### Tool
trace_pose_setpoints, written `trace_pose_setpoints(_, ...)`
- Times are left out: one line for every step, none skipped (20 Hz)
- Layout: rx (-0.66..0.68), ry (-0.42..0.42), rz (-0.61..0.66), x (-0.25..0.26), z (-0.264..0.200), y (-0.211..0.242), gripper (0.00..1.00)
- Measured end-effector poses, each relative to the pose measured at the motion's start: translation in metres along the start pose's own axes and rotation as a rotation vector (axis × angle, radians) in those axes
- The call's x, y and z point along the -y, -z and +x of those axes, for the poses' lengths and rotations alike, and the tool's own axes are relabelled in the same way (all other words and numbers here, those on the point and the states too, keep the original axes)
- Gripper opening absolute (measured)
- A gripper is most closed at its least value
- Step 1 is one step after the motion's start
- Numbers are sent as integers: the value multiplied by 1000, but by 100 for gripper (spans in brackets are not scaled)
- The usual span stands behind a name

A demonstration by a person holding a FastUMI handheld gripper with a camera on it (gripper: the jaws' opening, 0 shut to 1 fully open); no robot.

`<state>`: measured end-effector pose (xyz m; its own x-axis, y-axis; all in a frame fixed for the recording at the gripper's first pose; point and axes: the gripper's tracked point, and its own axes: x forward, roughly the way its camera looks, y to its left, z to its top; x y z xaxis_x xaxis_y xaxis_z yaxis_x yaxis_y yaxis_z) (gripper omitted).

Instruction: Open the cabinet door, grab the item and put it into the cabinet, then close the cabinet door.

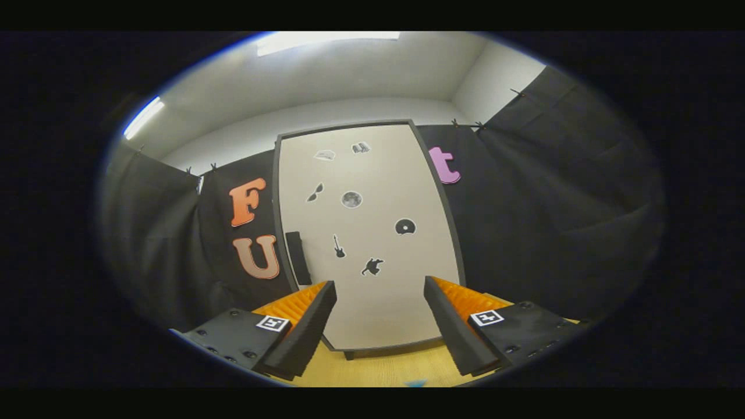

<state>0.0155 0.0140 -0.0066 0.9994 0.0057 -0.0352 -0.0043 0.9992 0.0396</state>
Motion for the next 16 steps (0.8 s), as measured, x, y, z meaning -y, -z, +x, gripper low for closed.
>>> trace_pose_setpoints(-5,-16,-7,-8,5,-2,97)
trace_pose_setpoints(-5,-39,-15,-18,11,-5,97)
trace_pose_setpoints(-8,-59,-29,-27,17,-7,97)
trace_pose_setpoints(-16,-71,-47,-35,27,-8,97)
trace_pose_setpoints(-19,-79,-70,-44,37,-9,97)
trace_pose_setpoints(-22,-88,-94,-54,50,-11,97)
trace_pose_setpoints(-19,-106,-110,-66,62,-13,97)
trace_pose_setpoints(-20,-123,-122,-78,73,-15,97)
trace_pose_setpoints(-28,-138,-129,-89,84,-14,97)
trace_pose_setpoints(-40,-156,-132,-101,96,-12,97)
trace_pose_setpoints(-51,-173,-131,-112,109,-9,98)
trace_pose_setpoints(-57,-187,-127,-123,119,-9,98)
trace_pose_setpoints(-64,-198,-123,-131,130,-7,98)
trace_pose_setpoints(-72,-205,-121,-139,141,-4,98)
trace_pose_setpoints(-79,-203,-121,-144,152,2,98)
trace_pose_setpoints(-86,-203,-116,-148,164,6,98)
